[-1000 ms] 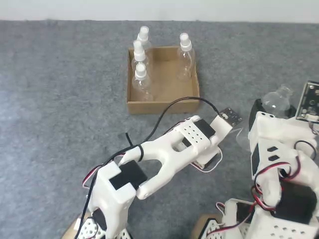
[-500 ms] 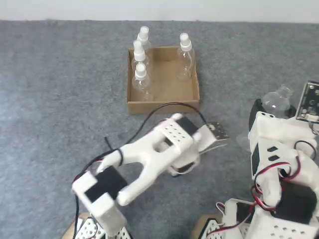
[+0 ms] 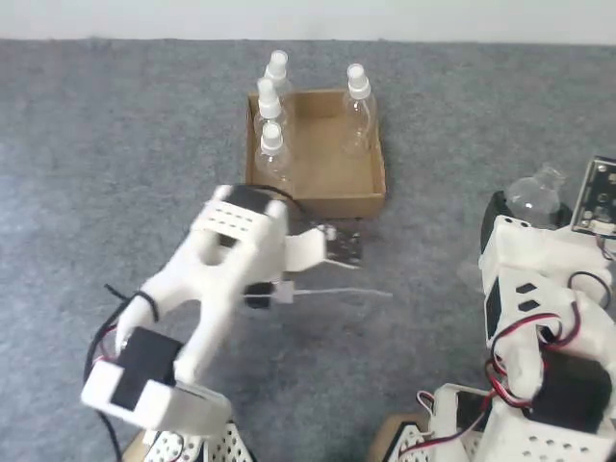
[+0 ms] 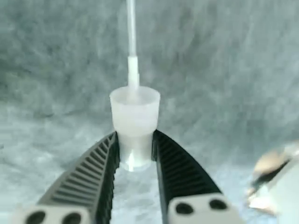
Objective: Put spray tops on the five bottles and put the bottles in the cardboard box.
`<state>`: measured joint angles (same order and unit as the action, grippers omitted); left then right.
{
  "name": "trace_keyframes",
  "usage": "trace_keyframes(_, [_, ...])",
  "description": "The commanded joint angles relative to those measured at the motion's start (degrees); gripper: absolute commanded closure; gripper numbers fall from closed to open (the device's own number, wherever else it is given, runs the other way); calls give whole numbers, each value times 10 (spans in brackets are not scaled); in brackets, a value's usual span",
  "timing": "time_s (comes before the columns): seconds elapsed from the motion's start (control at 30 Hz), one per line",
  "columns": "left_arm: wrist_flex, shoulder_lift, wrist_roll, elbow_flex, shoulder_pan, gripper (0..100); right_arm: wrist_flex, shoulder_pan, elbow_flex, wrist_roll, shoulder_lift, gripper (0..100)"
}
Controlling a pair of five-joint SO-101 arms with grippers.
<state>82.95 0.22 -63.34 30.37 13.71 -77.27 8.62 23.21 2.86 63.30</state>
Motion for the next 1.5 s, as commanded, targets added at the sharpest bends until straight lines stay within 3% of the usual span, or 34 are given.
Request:
trace_keyframes(0.0, [4,-36,-161,-2,-74,988,1,5,-3,-4,4,943])
trace_keyframes(0.2, [4,-34,-277,-5,-143,983,1,3,-2,-4,4,943])
trace_keyframes(0.37, [0,-33,-277,-33,-195,845,2,3,-2,-4,4,943])
trace_keyframes(0.53, [4,-39,-264,-48,-221,834,5,2,4,-4,5,943])
trace_keyframes(0.8, [4,-39,74,-129,-220,834,36,2,33,-7,9,942])
trace_keyframes(1.07, [134,-39,268,-218,-220,834,35,2,34,-8,5,941])
trace_keyframes(1.47, [168,-40,683,-231,-234,849,31,-39,35,-7,4,940])
